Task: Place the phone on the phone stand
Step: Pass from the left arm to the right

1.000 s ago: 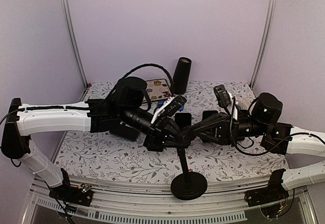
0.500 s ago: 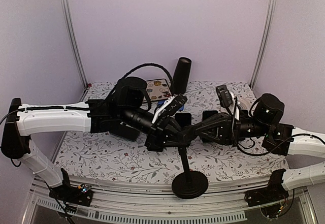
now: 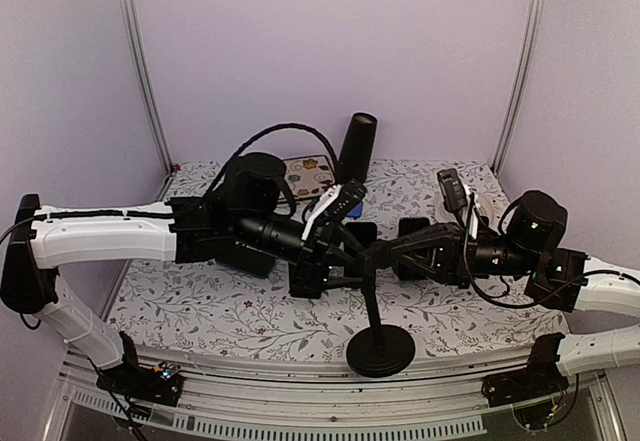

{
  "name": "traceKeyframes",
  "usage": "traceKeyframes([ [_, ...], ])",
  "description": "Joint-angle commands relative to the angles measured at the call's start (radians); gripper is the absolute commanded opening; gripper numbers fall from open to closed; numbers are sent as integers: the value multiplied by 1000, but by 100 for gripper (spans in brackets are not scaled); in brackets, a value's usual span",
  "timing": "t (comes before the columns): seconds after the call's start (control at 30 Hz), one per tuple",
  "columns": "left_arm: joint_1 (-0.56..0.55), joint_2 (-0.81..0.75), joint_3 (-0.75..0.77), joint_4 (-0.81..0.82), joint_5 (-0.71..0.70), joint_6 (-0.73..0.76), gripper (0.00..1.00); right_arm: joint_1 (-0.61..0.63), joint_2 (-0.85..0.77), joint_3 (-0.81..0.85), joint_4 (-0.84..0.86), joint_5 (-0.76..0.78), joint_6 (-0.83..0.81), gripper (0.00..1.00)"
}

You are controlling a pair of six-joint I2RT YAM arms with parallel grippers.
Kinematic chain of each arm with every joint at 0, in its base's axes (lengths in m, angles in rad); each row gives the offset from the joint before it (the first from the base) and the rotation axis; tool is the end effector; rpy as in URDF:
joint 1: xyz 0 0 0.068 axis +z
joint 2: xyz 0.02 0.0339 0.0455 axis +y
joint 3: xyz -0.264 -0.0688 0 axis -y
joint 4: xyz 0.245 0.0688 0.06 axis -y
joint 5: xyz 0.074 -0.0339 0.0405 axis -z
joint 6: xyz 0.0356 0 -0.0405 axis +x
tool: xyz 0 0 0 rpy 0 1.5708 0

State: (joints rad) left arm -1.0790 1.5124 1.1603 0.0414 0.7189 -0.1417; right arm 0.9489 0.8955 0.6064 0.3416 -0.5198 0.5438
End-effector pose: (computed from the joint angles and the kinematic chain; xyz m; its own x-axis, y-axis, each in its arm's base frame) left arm 0.1452 -0.3207 0.3181 -0.2784 0.2947 -0.9141 0.9294 -0.1573 -0.3338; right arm 0.1089 0.1823 0.3127 -0.4883 0.0895 -0.8681 -0.8668 0.0656 0.4944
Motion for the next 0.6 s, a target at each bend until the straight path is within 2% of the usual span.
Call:
traceKeyframes([
  [0.0,8,-50,-36,31,-69,-8,44,3,-31,-8,24,92,-3,2],
  [0.57,25,-128,-128,34,-190,-34,41,4,-46,-47,8,276,2,2],
])
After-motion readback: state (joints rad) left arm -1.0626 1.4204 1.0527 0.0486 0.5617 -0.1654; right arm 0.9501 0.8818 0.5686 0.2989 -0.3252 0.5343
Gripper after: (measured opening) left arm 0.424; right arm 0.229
